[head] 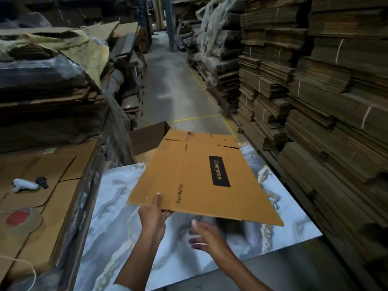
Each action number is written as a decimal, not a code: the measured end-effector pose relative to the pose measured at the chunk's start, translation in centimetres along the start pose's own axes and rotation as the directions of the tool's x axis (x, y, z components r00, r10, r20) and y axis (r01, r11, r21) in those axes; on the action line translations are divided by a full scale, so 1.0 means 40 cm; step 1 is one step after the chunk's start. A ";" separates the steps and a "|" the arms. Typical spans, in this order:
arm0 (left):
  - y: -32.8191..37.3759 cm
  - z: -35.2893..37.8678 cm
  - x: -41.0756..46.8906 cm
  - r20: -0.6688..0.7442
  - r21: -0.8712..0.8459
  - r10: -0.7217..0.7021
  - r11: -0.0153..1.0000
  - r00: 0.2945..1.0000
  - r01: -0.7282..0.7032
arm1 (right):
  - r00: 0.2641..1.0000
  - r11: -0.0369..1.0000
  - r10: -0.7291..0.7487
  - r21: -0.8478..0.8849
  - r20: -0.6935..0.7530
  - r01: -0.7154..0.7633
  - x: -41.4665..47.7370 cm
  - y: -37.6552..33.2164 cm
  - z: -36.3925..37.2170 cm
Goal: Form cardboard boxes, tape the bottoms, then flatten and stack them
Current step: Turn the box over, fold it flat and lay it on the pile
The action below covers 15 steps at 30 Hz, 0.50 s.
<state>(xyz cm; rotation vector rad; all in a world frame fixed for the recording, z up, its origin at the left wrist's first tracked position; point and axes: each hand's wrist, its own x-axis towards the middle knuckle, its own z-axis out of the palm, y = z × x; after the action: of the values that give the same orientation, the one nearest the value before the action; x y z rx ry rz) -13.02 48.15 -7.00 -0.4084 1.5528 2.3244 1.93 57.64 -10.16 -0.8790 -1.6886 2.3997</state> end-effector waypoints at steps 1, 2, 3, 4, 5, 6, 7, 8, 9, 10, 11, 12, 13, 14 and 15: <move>-0.015 -0.010 -0.013 -0.007 -0.037 -0.032 0.999 0.999 0.032 | 0.996 0.968 0.077 0.243 -0.047 -0.063 0.006 -0.001 -0.011; -0.032 -0.023 -0.025 -0.014 -0.072 -0.065 0.995 0.998 0.064 | 0.990 0.910 0.103 0.411 -0.099 -0.053 0.009 -0.007 -0.026; -0.048 -0.035 -0.039 -0.022 -0.109 -0.095 0.990 0.995 0.093 | 0.983 0.857 0.106 0.514 -0.149 -0.014 0.013 -0.016 -0.048; -0.064 -0.048 -0.051 -0.032 -0.143 -0.119 0.983 0.992 0.114 | 0.977 0.814 0.099 0.581 -0.191 0.030 0.014 -0.030 -0.069; -0.076 -0.057 -0.065 -0.044 -0.174 -0.134 0.977 0.990 0.124 | 0.970 0.789 0.088 0.610 -0.228 0.072 0.016 -0.041 -0.087; -0.088 -0.065 -0.079 -0.052 -0.193 -0.136 0.973 0.989 0.124 | 0.963 0.785 0.078 0.612 -0.258 0.100 0.020 -0.050 -0.102; -0.094 -0.070 -0.096 -0.048 -0.200 -0.132 0.972 0.990 0.120 | 0.957 0.797 0.069 0.592 -0.281 0.116 0.021 -0.055 -0.115; -0.098 -0.073 -0.113 -0.039 -0.196 -0.122 0.974 0.992 0.112 | 0.952 0.810 0.070 0.574 -0.297 0.119 0.021 -0.059 -0.124; -0.097 -0.074 -0.129 -0.027 -0.186 -0.112 0.977 0.993 0.105 | 0.949 0.821 0.075 0.560 -0.305 0.115 0.020 -0.060 -0.132; -0.095 -0.074 -0.141 -0.020 -0.175 -0.107 0.979 0.994 0.102 | 0.951 0.825 0.078 0.555 -0.299 0.106 0.019 -0.061 -0.139; -0.093 -0.072 -0.153 -0.016 -0.169 -0.100 0.981 0.995 0.095 | 0.955 0.829 0.072 0.549 -0.289 0.104 0.019 -0.063 -0.147; -0.089 -0.071 -0.165 -0.016 -0.167 -0.087 0.982 0.996 0.083 | 0.960 0.832 0.061 0.546 -0.272 0.102 0.016 -0.068 -0.150; -0.084 -0.071 -0.176 -0.016 -0.168 -0.072 0.983 0.997 0.068 | 0.966 0.833 0.050 0.544 -0.252 0.099 0.014 -0.076 -0.152; -0.078 -0.073 -0.187 -0.027 -0.170 -0.052 0.984 0.998 0.047 | 0.973 0.835 0.044 0.542 -0.229 0.090 0.010 -0.086 -0.150; -0.069 -0.074 -0.199 -0.043 -0.169 -0.030 0.985 0.999 0.022 | 0.977 0.839 0.040 0.539 -0.210 0.082 0.008 -0.095 -0.147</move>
<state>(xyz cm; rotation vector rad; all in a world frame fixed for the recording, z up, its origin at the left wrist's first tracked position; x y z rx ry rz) -4.47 45.62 -7.20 -0.5228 1.3663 2.4509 3.58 64.19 -8.27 -0.9562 -0.8493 2.4535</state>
